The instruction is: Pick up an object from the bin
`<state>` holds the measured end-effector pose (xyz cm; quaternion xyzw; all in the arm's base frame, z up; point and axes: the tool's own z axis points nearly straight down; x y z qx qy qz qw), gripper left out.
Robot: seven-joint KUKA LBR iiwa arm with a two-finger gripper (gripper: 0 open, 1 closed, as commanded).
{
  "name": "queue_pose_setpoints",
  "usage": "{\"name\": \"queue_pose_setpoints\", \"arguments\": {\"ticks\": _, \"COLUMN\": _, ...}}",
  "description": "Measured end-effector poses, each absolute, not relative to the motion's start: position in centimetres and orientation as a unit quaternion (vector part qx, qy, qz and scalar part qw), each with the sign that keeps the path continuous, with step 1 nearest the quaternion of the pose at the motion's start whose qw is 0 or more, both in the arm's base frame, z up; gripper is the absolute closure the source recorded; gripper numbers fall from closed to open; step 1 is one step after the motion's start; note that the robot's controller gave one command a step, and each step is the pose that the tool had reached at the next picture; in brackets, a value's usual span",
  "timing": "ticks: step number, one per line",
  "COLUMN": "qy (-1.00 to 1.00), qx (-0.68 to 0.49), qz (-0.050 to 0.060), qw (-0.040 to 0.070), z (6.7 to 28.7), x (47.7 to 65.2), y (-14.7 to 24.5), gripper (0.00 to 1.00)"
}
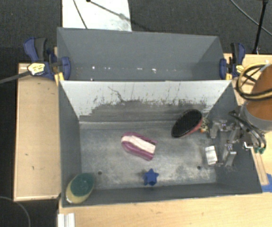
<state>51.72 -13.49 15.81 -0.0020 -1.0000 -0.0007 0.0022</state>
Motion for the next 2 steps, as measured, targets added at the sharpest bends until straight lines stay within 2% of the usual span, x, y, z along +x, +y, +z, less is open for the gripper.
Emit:
{"name": "queue_pose_setpoints", "arguments": {"ticks": 1, "qy": -0.999, "qx": 0.048, "qz": -0.001, "qw": 0.005, "z": 7.5, "x": 54.0, "y": -11.4, "gripper": 0.00}}
{"name": "queue_pose_setpoints", "arguments": {"ticks": 2, "qy": -0.994, "qx": 0.108, "qz": -0.001, "qw": -0.007, "z": 16.5, "x": 58.5, "y": -2.9, "gripper": 0.00}}
